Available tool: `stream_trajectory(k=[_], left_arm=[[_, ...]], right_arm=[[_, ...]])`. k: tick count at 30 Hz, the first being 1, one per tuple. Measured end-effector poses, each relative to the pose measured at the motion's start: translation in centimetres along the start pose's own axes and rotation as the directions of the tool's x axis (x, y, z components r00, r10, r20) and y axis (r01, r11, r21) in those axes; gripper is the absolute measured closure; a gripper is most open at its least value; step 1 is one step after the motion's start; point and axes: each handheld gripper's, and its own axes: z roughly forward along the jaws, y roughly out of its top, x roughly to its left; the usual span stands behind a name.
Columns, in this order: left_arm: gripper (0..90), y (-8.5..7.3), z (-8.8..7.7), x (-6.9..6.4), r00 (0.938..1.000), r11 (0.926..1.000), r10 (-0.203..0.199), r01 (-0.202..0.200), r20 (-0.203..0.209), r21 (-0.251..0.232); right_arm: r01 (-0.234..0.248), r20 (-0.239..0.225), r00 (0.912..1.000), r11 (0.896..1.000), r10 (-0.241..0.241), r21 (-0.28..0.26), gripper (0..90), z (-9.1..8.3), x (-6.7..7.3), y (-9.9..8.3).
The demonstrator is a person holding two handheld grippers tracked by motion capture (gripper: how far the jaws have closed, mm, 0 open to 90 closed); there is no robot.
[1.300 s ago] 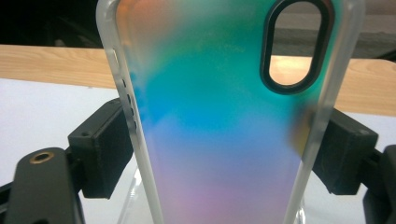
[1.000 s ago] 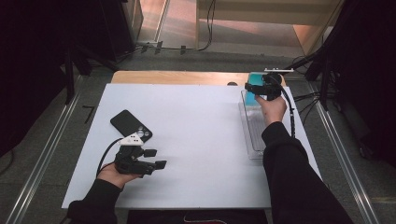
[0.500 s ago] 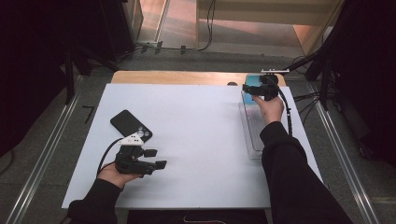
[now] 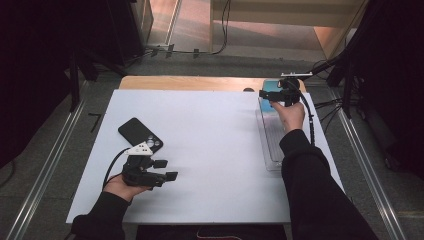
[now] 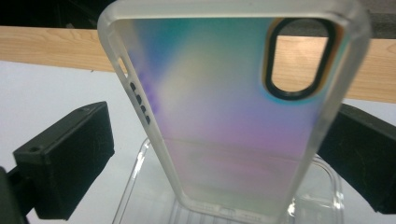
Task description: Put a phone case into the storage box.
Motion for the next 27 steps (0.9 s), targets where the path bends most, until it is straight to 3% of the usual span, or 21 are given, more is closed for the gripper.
stream_trajectory(k=[7,9,12,16,18,22,27], left_arm=[[32.2,0.0,0.0,0.1,1.0,1.0,-0.003,0.003,-0.002,0.001],[32.2,0.0,-0.1,0.1,1.0,1.0,-0.005,0.005,-0.005,-0.003],[32.2,0.0,-0.2,0.2,0.9999,0.9999,-0.01,0.01,-0.008,-0.006],[32.2,0.1,-0.2,0.3,0.9998,0.9998,-0.016,0.016,-0.01,-0.007],[32.2,0.1,-0.2,0.3,0.9998,0.9998,-0.02,0.02,-0.01,-0.003],[32.1,0.1,-0.3,0.6,0.9992,0.9993,-0.038,0.038,-0.012,0.001],[32.0,0.2,-0.4,0.8,0.9986,0.9987,-0.052,0.052,-0.005,-0.001]], right_arm=[[0.013,-0.019,0.9997,0.999,-0.013,0.037,0.0,-2.1,0.4,0.1],[0.028,-0.042,0.9988,0.999,-0.027,0.024,0.0,-3.1,0.5,0.0],[0.004,-0.055,0.9985,0.999,-0.001,0.038,0.0,-4.5,0.8,-0.3],[0.015,-0.067,0.9977,0.999,-0.012,0.048,0.0,-5.8,1.5,-0.8],[0.02,-0.1,0.9949,0.999,-0.015,0.049,0.0,-6.3,2.0,-1.2],[0.074,-0.137,0.9885,0.995,-0.065,0.067,0.0,-7.1,3.4,-2.0],[0.111,-0.208,0.9736,0.991,-0.094,0.07,0.0,-7.7,4.6,-3.2]])
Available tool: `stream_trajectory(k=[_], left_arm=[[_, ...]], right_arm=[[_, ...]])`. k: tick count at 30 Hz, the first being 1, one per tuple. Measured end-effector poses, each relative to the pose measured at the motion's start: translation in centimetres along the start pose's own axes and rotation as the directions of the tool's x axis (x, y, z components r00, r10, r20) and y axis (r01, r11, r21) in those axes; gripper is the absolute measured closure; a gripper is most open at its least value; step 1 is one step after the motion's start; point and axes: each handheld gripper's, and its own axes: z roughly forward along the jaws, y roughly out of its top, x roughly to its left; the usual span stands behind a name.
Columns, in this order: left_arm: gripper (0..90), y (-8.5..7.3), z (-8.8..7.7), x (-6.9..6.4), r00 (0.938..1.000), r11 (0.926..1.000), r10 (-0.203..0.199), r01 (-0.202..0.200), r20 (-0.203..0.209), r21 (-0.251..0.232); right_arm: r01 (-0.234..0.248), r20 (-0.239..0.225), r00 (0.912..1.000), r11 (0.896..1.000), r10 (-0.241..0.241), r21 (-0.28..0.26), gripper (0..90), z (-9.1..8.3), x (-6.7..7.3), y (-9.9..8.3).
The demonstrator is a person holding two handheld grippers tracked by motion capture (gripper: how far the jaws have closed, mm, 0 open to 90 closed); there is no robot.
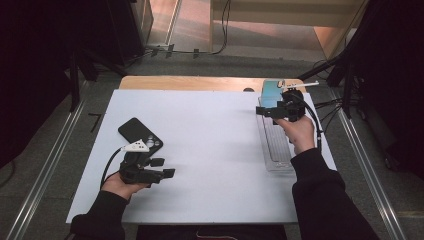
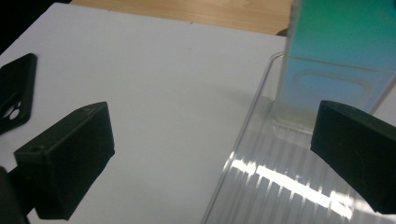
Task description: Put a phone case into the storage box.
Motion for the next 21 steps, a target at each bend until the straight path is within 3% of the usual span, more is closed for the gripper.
stream_trajectory(k=[7,9,12,15,21], left_arm=[[32.0,0.2,-0.1,0.2,1.0,1.0,0.002,-0.002,0.008,0.001],[32.0,0.5,-0.1,0.3,0.9999,1.0,0.0,0.0,0.015,-0.003],[31.9,0.8,-0.2,0.4,0.9993,0.9998,-0.007,0.007,0.038,-0.019],[31.9,0.8,-0.3,0.6,0.9992,0.9998,-0.01,0.011,0.039,-0.019],[31.9,0.8,-0.3,0.5,0.9996,0.9999,-0.007,0.007,0.027,-0.011]], right_arm=[[0.032,-0.087,0.9957,0.999,-0.032,0.003,0.0,-0.9,2.0,-1.2],[0.048,-0.087,0.995,0.999,-0.048,0.0,6.2,-1.3,2.6,-1.6],[0.062,-0.105,0.9926,0.998,-0.061,0.01,6.4,-1.5,3.4,-2.1],[0.079,-0.137,0.9876,0.997,-0.077,0.011,13.7,-1.8,4.1,-2.7],[0.136,-0.197,0.9725,0.99,-0.125,0.047,19.0,-1.9,5.3,-3.9]])
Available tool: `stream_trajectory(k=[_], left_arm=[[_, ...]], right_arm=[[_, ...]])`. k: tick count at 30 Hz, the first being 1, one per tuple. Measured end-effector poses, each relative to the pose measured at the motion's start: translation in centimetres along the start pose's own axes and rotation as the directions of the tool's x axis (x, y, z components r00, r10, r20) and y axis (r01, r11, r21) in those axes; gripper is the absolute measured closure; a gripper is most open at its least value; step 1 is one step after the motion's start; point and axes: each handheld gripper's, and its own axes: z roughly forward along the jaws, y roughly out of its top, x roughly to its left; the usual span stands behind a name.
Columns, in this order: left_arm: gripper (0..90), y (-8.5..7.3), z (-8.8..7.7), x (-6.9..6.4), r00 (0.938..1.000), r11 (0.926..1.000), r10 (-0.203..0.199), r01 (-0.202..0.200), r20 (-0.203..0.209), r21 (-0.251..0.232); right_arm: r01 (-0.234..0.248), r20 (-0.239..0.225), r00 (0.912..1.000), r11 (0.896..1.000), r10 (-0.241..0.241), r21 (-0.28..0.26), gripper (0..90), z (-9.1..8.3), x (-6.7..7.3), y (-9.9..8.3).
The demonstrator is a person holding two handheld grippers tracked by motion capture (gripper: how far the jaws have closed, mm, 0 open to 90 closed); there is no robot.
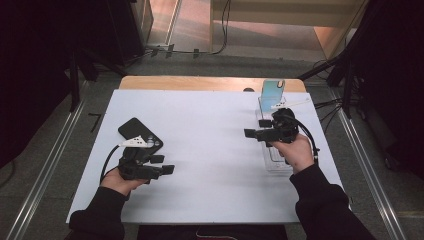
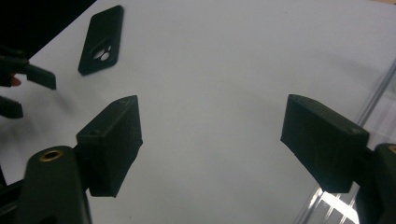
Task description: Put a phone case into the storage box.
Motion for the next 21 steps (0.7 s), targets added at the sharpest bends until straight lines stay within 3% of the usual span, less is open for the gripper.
stream_trajectory(k=[5,9,14,21], left_arm=[[31.9,0.0,0.1,-0.3,0.9999,0.9999,0.01,-0.01,0.007,0.01],[31.9,0.1,0.3,-0.4,0.9998,0.9998,0.017,-0.017,0.012,0.014],[31.9,0.1,0.3,-0.4,0.9997,0.9997,0.016,-0.016,0.019,0.018],[31.9,0.1,0.4,-0.5,0.9994,0.9996,0.022,-0.022,0.027,0.019]], right_arm=[[0.023,-0.047,0.9986,1.0,-0.023,0.015,20.6,0.0,0.8,-1.3],[0.071,-0.069,0.9952,0.997,-0.069,0.033,21.9,-0.2,1.6,-2.5],[0.084,-0.12,0.9896,0.996,-0.08,0.036,22.7,-0.4,2.1,-4.1],[0.125,-0.136,0.9838,0.991,-0.118,0.047,22.7,-0.4,2.8,-5.8]])
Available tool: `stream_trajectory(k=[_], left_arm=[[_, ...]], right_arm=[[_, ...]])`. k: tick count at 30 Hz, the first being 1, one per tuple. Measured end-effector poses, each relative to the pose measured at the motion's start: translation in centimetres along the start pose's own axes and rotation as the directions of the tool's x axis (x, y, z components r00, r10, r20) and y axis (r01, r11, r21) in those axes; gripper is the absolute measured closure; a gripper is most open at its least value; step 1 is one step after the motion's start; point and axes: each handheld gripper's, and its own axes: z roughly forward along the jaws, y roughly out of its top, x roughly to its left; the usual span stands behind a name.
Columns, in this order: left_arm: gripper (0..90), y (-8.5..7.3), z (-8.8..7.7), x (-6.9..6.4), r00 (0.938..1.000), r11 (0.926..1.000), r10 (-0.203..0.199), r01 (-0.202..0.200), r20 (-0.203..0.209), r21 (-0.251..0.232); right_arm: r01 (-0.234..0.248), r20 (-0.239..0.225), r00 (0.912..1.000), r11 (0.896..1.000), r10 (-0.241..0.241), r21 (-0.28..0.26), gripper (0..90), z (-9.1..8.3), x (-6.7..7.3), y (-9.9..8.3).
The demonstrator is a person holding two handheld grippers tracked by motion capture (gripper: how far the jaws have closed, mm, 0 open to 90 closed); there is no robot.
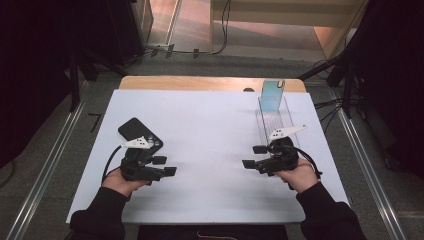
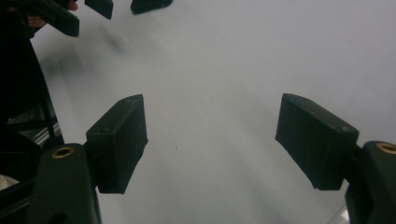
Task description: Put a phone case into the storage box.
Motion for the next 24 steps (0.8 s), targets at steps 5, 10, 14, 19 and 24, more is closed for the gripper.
stream_trajectory(k=[5,10,14,19,24], left_arm=[[31.9,0.0,0.1,-0.1,1.0,1.0,0.006,-0.006,0.007,0.003],[31.9,0.0,0.0,-0.2,0.9998,1.0,0.002,-0.002,0.02,-0.001],[31.9,-0.2,0.1,-0.4,0.9996,1.0,0.005,-0.005,0.027,0.005],[31.9,-0.2,0.3,-0.7,0.9994,0.9999,0.011,-0.012,0.034,0.011],[31.9,-0.2,0.3,-0.6,0.9994,0.9999,0.008,-0.008,0.034,0.012]], right_arm=[[-0.007,-0.042,0.9991,1.0,0.007,0.005,22.8,0.4,0.1,-1.4],[0.03,-0.032,0.9991,0.999,-0.029,0.029,22.8,0.4,0.4,-2.5],[0.041,-0.033,0.9987,0.998,-0.04,0.043,22.7,0.0,0.2,-3.5],[0.062,-0.005,0.9981,0.996,-0.062,0.069,22.7,-0.7,-0.1,-4.6],[0.039,-0.019,0.9991,0.998,-0.038,0.04,22.7,-1.0,-0.4,-4.9]])
